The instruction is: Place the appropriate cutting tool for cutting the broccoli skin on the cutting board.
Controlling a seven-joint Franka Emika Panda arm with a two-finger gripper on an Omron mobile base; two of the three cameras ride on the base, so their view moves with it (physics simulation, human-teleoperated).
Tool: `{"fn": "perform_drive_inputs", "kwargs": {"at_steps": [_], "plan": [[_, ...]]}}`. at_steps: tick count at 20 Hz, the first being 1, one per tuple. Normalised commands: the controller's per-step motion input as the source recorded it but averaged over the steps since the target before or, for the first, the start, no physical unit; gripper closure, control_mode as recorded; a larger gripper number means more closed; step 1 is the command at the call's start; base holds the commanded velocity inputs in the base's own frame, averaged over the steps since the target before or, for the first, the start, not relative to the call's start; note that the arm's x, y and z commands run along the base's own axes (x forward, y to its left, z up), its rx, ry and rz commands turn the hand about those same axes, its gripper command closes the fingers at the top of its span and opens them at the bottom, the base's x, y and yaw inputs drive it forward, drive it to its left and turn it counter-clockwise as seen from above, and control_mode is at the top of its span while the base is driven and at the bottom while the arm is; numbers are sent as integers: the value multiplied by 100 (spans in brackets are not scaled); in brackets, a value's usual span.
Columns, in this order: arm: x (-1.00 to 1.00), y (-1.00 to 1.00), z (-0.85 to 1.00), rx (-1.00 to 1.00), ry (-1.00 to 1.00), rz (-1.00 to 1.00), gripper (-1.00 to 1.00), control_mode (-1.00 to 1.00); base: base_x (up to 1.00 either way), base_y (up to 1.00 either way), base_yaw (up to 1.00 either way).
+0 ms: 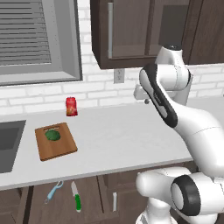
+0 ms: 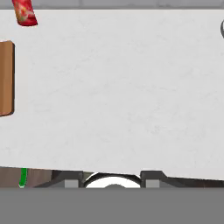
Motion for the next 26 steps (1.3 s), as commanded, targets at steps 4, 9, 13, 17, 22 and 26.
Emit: {"fn": "perform_drive_inputs", "kwargs": {"at_steps": [4,9,13,17,22,26], "plan": [[-38,9,0,0,-2,0,-100,-100,0,0,0],[-72,89,-40,-6,-2,1,-100,-100,0,0,0],[-31,100,-56,-9,0,9,-100,-100,0,0,0],[0,87,-72,-1,0,14,-100,-100,0,0,0],[2,80,-79,2,1,13,-100,-100,0,0,0],[3,71,-85,6,4,9,-100,-100,0,0,0]]}}
